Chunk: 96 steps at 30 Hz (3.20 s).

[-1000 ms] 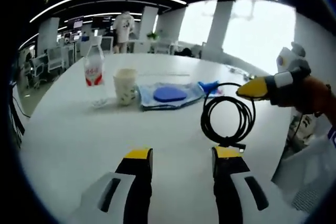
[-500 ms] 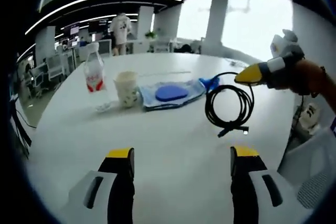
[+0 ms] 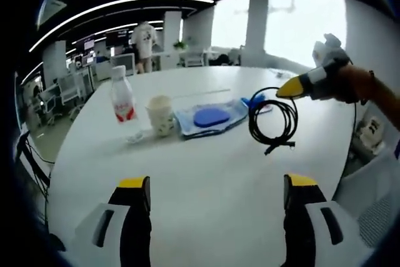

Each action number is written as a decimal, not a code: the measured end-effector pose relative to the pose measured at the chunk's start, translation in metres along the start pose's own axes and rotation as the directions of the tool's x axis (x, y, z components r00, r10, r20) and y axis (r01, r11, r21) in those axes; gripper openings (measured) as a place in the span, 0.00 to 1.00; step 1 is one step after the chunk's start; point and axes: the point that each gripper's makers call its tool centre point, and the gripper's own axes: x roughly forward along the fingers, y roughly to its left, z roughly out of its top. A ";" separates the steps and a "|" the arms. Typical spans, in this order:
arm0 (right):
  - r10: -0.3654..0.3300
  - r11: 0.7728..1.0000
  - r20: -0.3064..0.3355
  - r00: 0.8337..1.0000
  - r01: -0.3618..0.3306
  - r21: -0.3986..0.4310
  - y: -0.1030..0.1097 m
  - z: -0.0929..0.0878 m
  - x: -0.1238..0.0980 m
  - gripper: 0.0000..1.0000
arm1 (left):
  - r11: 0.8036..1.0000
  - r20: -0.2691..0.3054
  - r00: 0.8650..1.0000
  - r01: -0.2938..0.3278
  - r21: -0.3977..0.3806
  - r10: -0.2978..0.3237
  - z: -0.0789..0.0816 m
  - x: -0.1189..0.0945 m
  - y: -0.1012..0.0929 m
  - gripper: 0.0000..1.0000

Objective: Arrange the tabletop items into an orderly group along one side of the table until the central work area is clear of visible clutter.

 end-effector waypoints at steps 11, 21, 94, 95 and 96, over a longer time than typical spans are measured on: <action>0.026 0.996 -0.012 1.000 -0.025 0.084 -0.016 0.010 0.004 0.00 | 1.000 -0.019 0.999 -0.025 -0.003 0.025 -0.005 -0.008 0.007 0.88; 0.014 0.998 -0.030 0.999 -0.012 0.067 -0.044 0.014 0.002 0.00 | 1.000 -0.031 0.999 -0.030 -0.005 0.030 -0.010 -0.016 0.011 0.92; -0.342 0.897 0.139 0.929 0.367 -0.248 -0.134 0.004 -0.028 0.82 | 0.993 -0.018 0.998 -0.069 -0.091 0.067 -0.007 -0.041 0.033 0.89; -0.335 0.899 0.150 0.930 0.363 -0.245 -0.130 0.004 -0.030 0.83 | 0.993 -0.015 0.998 -0.069 -0.095 0.068 -0.006 -0.041 0.033 0.89; -0.331 0.901 0.161 0.930 0.362 -0.238 -0.129 0.005 -0.031 0.85 | 0.993 -0.007 0.998 -0.066 -0.098 0.066 -0.004 -0.041 0.032 0.89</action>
